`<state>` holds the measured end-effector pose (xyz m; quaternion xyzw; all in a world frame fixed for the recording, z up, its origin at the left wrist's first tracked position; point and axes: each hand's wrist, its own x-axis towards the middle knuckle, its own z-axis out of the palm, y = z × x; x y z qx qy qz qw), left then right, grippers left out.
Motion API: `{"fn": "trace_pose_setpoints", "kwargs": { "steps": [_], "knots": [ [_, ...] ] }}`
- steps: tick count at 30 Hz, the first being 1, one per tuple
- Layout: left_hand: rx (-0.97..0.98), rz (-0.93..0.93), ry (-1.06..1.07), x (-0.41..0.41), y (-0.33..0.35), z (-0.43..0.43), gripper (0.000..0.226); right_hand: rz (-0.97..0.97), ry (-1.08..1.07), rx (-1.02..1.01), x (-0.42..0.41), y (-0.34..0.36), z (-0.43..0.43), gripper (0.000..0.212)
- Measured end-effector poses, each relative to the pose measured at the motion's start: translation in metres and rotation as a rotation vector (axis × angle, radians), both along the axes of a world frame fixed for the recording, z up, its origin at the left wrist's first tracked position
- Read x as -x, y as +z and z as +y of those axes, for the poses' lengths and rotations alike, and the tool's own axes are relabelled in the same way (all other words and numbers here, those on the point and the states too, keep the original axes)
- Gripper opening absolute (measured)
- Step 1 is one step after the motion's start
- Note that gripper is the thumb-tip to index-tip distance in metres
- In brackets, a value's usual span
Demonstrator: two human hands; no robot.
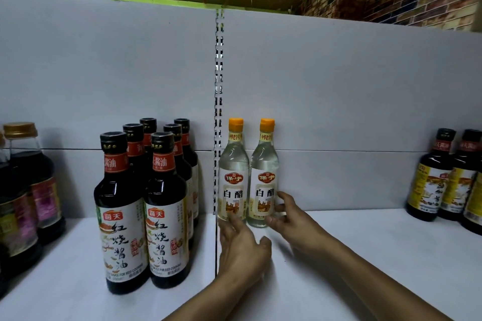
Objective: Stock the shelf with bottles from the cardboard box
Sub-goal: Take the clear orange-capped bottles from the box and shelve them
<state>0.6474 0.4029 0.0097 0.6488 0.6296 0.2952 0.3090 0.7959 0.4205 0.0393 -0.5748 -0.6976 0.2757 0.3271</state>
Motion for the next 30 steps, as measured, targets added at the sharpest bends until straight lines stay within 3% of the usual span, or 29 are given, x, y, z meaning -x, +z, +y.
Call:
{"fn": "trace_pose_setpoints", "kwargs": {
  "steps": [6,12,16,25,30],
  "knots": [
    [0.025,0.146,-0.126,-0.005,-0.003,-0.01,0.092,-0.029,-0.003,0.033,0.003,0.003,-0.002,0.07],
    [-0.069,-0.141,0.099,0.008,0.005,0.0,0.087,-0.071,-0.013,0.023,0.004,0.003,-0.002,0.07],
    [-0.13,-0.3,0.156,0.021,0.007,0.015,0.097,-0.071,-0.012,0.013,0.005,0.002,-0.001,0.07],
    [-0.153,-0.269,0.041,0.039,-0.008,0.025,0.094,0.044,-0.076,0.04,0.006,-0.006,0.018,0.064],
    [-0.151,-0.29,0.011,0.045,-0.013,0.03,0.096,-0.005,-0.132,0.034,0.006,-0.009,0.026,0.06]
  ]
}}
